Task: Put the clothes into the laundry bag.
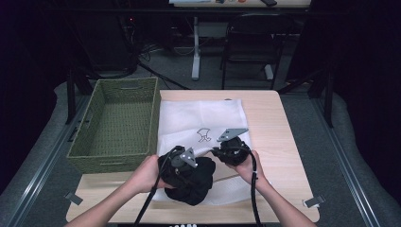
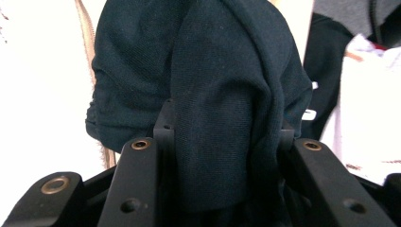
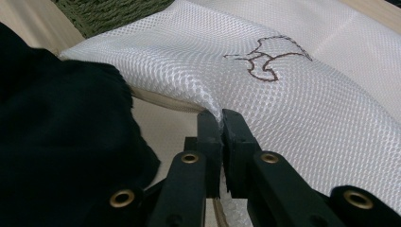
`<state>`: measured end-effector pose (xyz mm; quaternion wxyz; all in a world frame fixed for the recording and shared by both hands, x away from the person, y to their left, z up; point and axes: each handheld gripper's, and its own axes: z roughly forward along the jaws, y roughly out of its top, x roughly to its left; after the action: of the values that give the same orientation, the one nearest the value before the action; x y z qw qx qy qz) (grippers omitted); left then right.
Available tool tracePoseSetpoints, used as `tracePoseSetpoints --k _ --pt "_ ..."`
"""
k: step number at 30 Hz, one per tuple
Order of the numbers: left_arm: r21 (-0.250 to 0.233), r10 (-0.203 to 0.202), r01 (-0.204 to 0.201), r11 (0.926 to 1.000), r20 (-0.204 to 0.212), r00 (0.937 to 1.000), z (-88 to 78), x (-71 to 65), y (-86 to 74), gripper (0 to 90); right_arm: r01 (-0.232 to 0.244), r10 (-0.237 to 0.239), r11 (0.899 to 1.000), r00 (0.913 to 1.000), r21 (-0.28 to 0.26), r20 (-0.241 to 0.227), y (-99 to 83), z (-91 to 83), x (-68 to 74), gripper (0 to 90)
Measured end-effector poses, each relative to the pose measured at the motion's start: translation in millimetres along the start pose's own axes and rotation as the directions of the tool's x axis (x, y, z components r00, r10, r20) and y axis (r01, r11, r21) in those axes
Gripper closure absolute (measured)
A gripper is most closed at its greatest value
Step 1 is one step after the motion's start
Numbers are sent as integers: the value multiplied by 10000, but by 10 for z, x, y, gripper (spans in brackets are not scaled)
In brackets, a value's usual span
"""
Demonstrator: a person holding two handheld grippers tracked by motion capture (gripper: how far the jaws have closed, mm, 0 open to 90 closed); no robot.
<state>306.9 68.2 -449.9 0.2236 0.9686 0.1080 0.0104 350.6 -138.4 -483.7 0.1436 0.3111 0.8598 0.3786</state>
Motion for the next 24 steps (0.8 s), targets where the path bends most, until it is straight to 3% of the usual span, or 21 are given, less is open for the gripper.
tracePoseSetpoints --k 5,9,14,18,23,24 --pt "-81 -133 131 9999 -195 9997 118 41 36 610 -67 66 9999 10000 -155 -14 19 -37 4 871" --pt "-215 -465 460 9987 -241 9986 232 64 63 609 -80 79 9997 10000 -242 -45 27 -61 16 871" --pt "-90 -595 590 9982 -728 9956 318 80 77 609 24 -26 9995 10000 -326 -49 44 -79 34 871" --pt "-391 -1109 1062 9936 -1508 9823 326 111 88 609 -12 7 9986 10000 -529 -96 76 -122 45 871" --pt "-525 -1507 1427 9884 -2120 9656 447 189 77 603 40 -48 9981 9999 -622 -127 96 -153 54 871" --pt "-498 -1515 1440 9883 -2160 9646 493 207 65 601 47 -55 9986 9999 -529 -143 86 -138 53 871"
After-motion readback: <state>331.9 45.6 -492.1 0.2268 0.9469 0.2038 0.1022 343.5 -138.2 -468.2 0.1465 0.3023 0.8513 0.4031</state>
